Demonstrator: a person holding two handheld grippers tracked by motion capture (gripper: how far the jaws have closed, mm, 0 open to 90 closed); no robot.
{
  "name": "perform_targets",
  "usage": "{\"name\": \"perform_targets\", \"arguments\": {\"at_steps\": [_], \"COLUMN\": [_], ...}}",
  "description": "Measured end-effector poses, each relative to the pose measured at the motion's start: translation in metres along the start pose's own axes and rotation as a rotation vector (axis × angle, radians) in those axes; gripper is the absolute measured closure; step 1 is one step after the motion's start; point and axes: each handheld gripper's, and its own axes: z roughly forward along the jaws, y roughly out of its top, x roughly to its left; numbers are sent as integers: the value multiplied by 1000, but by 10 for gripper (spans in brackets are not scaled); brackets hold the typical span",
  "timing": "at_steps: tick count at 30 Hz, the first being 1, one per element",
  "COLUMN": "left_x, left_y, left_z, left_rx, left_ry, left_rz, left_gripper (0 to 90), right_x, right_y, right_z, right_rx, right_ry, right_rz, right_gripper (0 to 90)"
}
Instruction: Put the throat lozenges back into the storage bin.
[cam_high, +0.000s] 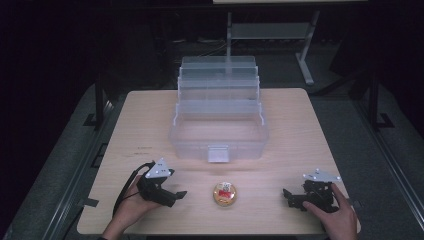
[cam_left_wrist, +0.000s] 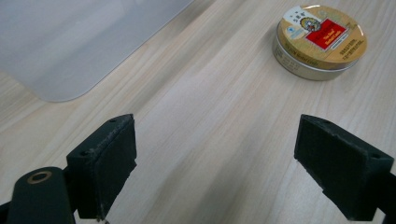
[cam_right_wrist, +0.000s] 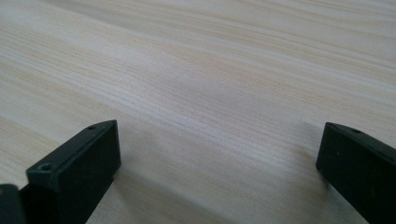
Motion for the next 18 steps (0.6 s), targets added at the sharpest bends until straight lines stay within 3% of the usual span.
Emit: {"name": "perform_targets", "arguments": {"at_steps": [18], "left_x": [-7], "left_y": [14], "left_z": [9], "left_rx": [7], "left_ry": [-25], "left_rz": [33], "left_gripper": [124], "right_x": [0], "right_y": [0], "right_z": [0], "right_rx": [0], "right_ry": [0], "right_rz": [0], "right_gripper": [0]}}
